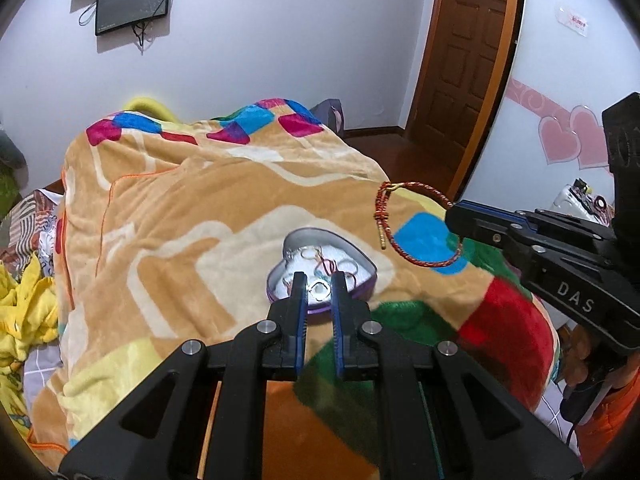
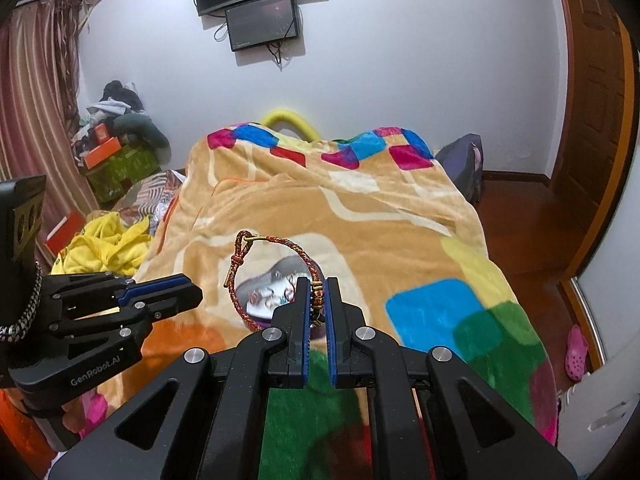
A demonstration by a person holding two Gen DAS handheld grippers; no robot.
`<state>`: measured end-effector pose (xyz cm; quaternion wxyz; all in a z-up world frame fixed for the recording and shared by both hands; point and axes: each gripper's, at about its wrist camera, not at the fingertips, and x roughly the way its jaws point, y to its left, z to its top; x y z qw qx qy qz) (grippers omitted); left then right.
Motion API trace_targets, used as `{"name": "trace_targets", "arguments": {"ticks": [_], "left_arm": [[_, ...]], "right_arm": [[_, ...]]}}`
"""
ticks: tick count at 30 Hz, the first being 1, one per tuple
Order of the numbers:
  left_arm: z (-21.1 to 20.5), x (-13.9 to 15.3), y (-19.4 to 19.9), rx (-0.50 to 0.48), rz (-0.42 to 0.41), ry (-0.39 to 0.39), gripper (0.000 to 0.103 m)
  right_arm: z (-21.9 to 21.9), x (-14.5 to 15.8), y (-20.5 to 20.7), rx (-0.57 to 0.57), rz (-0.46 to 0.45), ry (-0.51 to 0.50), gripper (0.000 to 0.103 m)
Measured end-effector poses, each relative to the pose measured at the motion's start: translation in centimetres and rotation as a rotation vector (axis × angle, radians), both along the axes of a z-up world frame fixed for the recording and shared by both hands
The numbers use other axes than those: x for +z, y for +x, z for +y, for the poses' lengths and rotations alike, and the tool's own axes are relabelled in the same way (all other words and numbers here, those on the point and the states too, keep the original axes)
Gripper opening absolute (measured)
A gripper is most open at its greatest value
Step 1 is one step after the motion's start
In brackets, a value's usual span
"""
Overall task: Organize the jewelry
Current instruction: 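Lift the braided bracelet with the right gripper while the left lifts the red bracelet toward the tin, then lower both bracelets into the heart tin and open both grippers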
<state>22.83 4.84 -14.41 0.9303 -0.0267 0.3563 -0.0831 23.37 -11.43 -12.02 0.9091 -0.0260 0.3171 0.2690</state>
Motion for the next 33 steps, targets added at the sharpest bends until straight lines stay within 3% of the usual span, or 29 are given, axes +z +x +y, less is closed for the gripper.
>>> {"name": "trace_targets", "arguments": {"ticks": [15, 33], "left_arm": [[0.5, -2.5, 3.4, 0.005, 0.049, -0.019, 0.010], [0.6, -5.6, 5.9, -0.007, 0.126, -0.014, 0.010]], "right_arm": [[2.7, -1.7, 3.9, 0.020, 0.054, -0.009, 0.006], [4.6, -5.2, 6.3, 0.070, 0.148, -0.121, 0.006]]}}
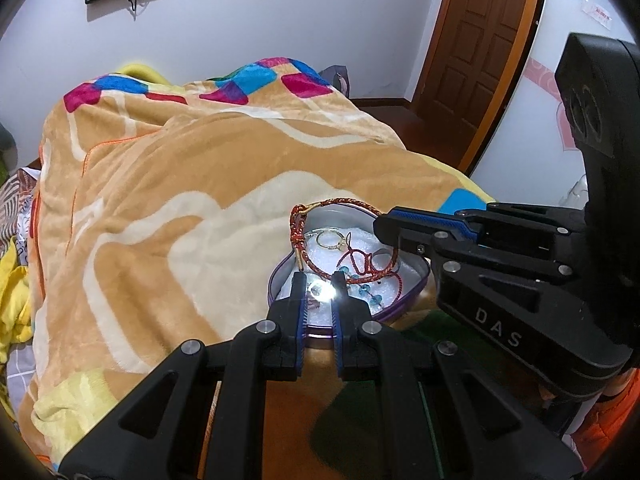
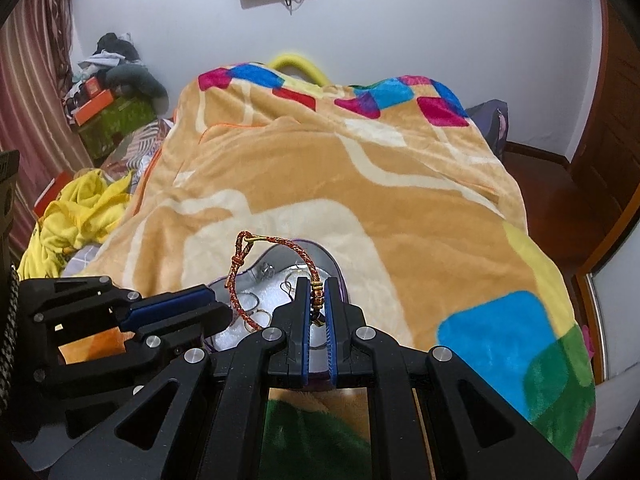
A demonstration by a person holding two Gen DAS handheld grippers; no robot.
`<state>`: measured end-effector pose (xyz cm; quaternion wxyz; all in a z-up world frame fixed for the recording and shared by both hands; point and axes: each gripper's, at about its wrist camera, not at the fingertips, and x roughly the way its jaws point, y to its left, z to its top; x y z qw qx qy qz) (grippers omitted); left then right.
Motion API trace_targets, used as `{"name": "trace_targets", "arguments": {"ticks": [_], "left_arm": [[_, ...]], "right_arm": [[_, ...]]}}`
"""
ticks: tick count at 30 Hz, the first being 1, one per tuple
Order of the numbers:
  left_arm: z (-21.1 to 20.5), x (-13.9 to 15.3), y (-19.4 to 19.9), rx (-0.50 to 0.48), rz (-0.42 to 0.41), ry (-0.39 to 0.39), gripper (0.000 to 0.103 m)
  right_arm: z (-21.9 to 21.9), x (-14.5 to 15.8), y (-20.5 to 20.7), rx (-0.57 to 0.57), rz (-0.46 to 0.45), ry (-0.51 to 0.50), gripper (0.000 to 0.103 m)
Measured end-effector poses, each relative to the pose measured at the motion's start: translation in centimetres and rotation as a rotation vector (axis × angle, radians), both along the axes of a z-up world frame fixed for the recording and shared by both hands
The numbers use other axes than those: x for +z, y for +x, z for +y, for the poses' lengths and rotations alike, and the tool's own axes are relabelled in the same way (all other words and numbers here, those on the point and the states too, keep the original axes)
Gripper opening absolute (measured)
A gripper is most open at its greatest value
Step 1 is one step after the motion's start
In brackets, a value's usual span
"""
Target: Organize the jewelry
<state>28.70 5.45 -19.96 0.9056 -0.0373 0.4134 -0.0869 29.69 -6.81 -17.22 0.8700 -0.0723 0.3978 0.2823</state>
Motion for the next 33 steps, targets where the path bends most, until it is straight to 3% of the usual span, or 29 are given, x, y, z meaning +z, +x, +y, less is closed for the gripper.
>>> {"name": "trace_targets", "arguments": {"ticks": [10, 17, 21, 30, 33], "left_arm": [[0.3, 0.3, -0.2, 0.017, 0.007, -0.003, 0.011], [0.3, 2.3, -1.8, 0.039, -0.041, 0.040, 0.018], [0.3, 3.8, -3.0, 0.045, -0.074, 0.048, 0.019], [-0.1, 11.4, -7.8, 0.075, -0.258, 0.054, 0.019], [-0.5, 14.3, -10.0, 0.085, -0.341, 0.052, 0.028]], "right_arm": [[0.4, -0.3, 0.2, 0.024, 0.050, -0.042, 0.007], [0.0, 0.6, -0.4, 0.011, 0.043, -0.031, 0.017], [-0.5, 1.8, -1.3, 0.008, 0.017, -0.016, 0.018], [-2.7, 7.4, -5.3, -0.015, -0.116, 0.062, 0.018], [-3.6, 9.9, -7.0, -0.024, -0.174, 0.107, 0.018]]}}
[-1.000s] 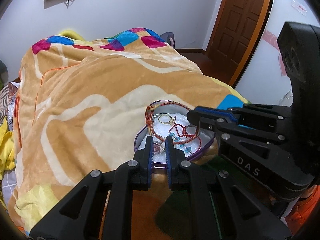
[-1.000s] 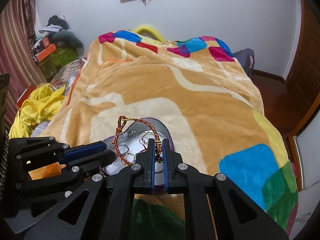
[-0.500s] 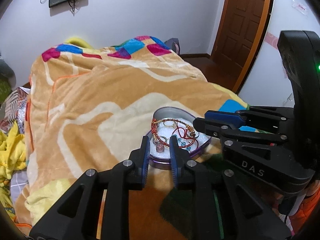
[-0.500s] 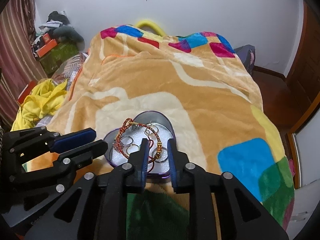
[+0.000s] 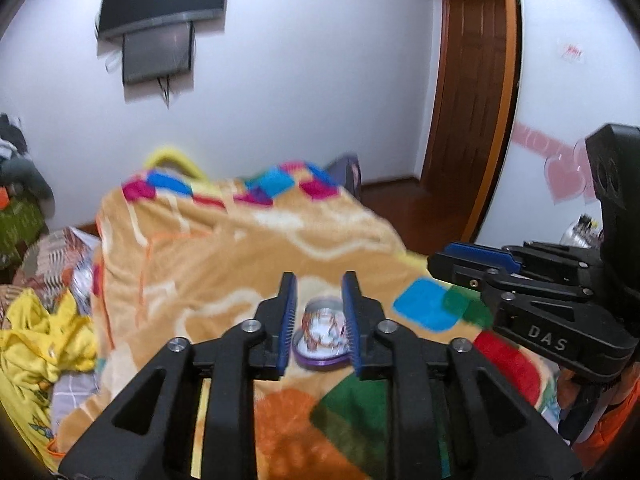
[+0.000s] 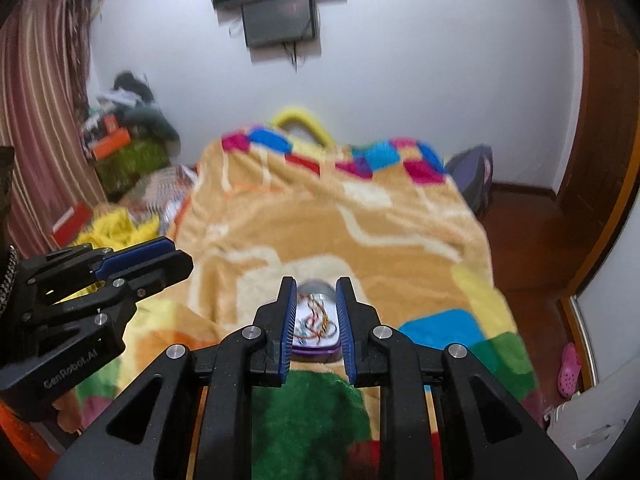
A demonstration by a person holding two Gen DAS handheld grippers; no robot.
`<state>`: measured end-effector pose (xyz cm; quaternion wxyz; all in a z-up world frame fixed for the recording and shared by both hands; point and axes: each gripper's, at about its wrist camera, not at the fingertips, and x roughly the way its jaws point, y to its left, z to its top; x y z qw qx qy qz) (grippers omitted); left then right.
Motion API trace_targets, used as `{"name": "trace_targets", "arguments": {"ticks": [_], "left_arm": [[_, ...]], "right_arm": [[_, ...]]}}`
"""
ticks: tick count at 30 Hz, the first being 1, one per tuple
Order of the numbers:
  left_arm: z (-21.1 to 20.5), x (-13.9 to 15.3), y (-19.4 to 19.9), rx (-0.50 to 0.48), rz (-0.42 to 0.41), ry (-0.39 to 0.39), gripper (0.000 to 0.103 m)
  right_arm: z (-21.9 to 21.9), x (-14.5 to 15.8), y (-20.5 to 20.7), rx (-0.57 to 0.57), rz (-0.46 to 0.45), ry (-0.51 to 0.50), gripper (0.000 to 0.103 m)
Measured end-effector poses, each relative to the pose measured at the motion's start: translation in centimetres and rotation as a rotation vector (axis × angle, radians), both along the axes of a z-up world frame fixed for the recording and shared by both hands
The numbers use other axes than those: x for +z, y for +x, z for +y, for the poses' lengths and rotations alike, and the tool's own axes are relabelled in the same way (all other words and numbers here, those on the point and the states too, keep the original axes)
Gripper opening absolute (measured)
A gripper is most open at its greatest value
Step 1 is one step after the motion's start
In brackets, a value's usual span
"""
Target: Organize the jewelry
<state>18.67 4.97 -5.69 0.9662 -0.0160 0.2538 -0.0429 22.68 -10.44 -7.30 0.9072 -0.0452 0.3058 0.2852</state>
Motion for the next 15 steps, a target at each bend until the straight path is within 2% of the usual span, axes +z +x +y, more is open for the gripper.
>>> {"name": "trace_targets", "arguments": {"ticks": [1, 6, 11, 15], "left_arm": [[-0.1, 1.0, -0.9, 0.002, -0.032, 0.000, 0.031], [-1.1, 5.5, -6.3, 0.029, -0.211, 0.015, 0.033], [-1.6, 8.3, -11.4, 0.050, -0.344, 0.017, 0.044], [-1.8, 9.3, -14.1, 0.076, -0.412, 0.017, 0.068]], "right_arm": [[-0.5, 1.2, -1.0, -0.002, -0.030, 0.024, 0.018], [-2.1, 5.8, -5.5, -0.005, -0.177, 0.129, 0.018], [-3.7, 9.0, -10.7, -0.024, -0.338, 0.221, 0.018], [-4.1, 10.0, -13.4, -0.035, -0.407, 0.255, 0.022]]}}
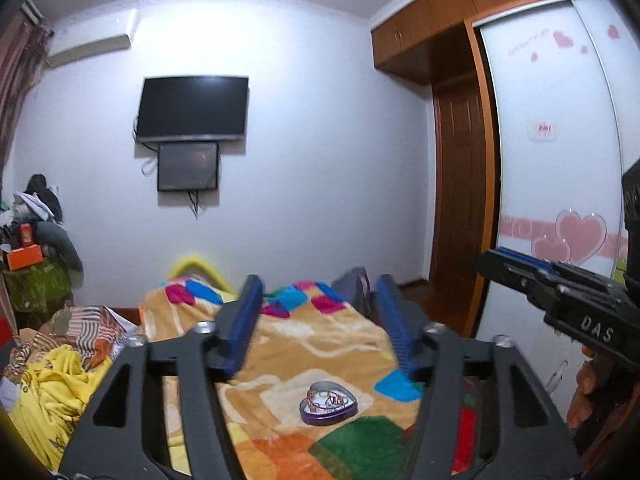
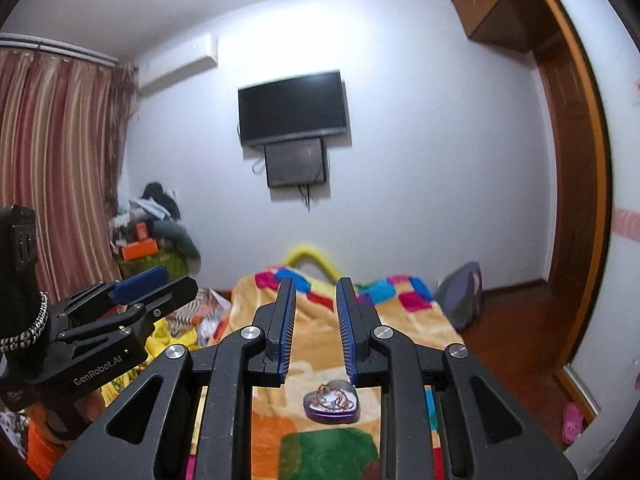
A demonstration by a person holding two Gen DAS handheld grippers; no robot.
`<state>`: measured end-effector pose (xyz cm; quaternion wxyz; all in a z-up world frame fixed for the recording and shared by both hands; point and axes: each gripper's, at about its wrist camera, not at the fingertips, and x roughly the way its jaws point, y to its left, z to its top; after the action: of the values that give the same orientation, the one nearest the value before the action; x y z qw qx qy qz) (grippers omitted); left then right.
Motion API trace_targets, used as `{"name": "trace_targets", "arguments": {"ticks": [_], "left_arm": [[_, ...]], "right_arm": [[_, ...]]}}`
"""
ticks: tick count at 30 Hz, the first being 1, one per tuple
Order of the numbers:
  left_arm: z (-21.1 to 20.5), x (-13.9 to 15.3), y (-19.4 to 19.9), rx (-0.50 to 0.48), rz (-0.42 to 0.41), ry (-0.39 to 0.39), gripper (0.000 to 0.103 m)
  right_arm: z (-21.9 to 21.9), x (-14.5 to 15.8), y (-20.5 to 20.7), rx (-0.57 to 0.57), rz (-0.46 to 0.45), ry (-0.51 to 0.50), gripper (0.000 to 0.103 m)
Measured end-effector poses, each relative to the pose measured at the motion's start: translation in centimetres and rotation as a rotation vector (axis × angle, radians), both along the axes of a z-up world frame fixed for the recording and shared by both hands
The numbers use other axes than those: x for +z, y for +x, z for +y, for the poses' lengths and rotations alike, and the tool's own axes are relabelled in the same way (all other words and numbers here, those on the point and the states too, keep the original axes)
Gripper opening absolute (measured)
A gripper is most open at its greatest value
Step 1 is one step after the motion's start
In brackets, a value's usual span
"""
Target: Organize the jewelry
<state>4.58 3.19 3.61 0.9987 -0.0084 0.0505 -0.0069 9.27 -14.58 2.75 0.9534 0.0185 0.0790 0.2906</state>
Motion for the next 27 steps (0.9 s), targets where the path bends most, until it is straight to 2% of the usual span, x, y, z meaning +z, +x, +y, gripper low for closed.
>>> {"name": "trace_targets", "arguments": {"ticks": [2, 4, 6, 8, 10, 18, 27], "left_arm": [[-0.1, 0.2, -1.2, 0.015, -0.023, -0.004, 0.077], [-0.2, 0.1, -2.1, 0.039, -0.034, -0.002, 0.089], [-0.3, 0.0, -2.7, 0.060, -0.037, -0.004, 0.096], [-0.3, -0.2, -3.2, 0.074, -0.032, -0.010, 0.099], [-0.3, -0.5, -3.3, 0.084, -0.022, -0.012, 0.100], [-0.5, -1.4, -4.3, 0.090, -0.004, -0.014, 0.100], [-0.3, -1.9, -3.9, 0.089, 0.016, -0.026, 0.101]], "right_arm": [[0.1, 0.0, -0.9, -0.020, -0.023, 0.002, 0.039], [0.2, -0.1, -1.9, -0.058, -0.054, 0.004, 0.051], [0.4, -0.3, -2.2, -0.080, -0.068, 0.003, 0.057], [0.7, -0.3, -2.5, -0.095, -0.074, -0.003, 0.073], [0.8, -0.4, -3.0, -0.116, -0.082, -0.007, 0.082], [1.0, -0.9, -3.1, -0.125, -0.031, 0.000, 0.083], [-0.6, -1.6, -4.3, -0.143, -0.019, -0.010, 0.083]]}}
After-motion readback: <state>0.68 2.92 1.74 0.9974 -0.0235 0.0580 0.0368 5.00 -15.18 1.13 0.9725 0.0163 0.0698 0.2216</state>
